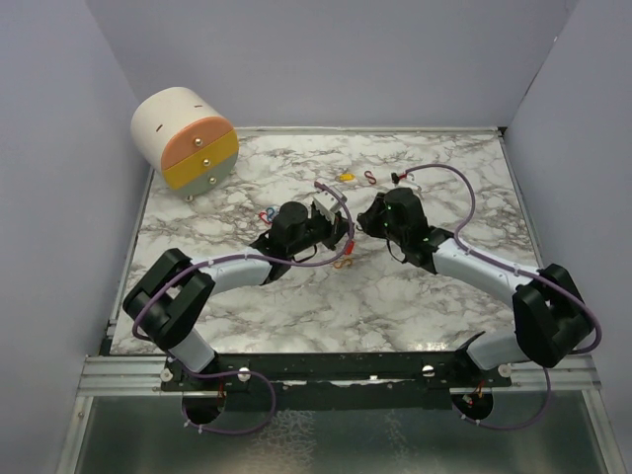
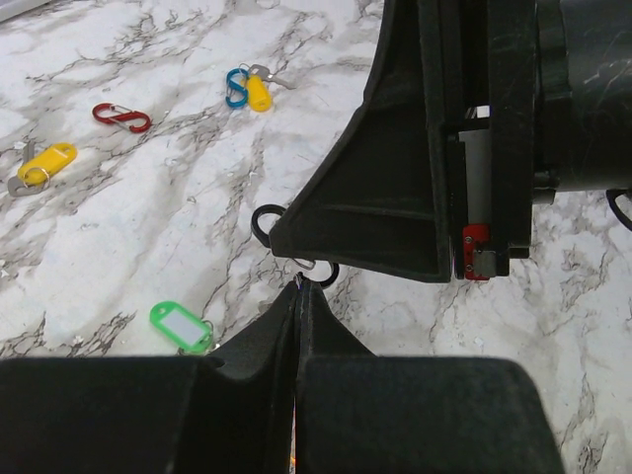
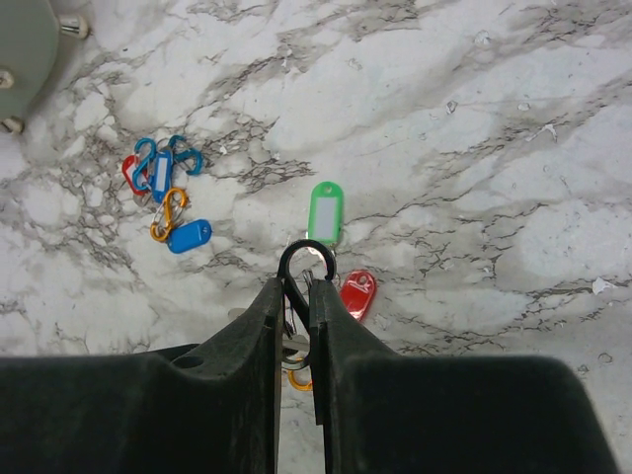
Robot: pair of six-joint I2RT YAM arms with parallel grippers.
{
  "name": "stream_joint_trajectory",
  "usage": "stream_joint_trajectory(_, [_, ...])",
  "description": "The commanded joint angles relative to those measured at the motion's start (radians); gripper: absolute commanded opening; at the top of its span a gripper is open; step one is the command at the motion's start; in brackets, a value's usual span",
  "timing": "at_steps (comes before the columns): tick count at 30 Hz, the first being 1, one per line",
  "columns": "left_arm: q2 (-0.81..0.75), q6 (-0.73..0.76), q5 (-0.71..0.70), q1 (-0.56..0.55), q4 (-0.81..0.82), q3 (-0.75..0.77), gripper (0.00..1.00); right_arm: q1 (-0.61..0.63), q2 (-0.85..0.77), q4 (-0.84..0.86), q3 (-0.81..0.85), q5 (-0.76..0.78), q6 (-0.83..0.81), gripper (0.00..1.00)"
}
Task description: Put the keys on the keyring
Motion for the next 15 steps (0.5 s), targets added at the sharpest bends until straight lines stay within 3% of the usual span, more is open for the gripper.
stream_joint_trajectory(1, [0.019,0.03,0.037,-0.012,0.054,-0.008,0.0,0.003,-0.043,0.038,-0.011,-0.034,0.014,0.0])
stream_joint_trajectory(15, [0.031,0.044,0.031,-0.018,0.064,0.004,0.0,0.003,-0.057,0.019,-0.002,-0.042,0.006,0.0])
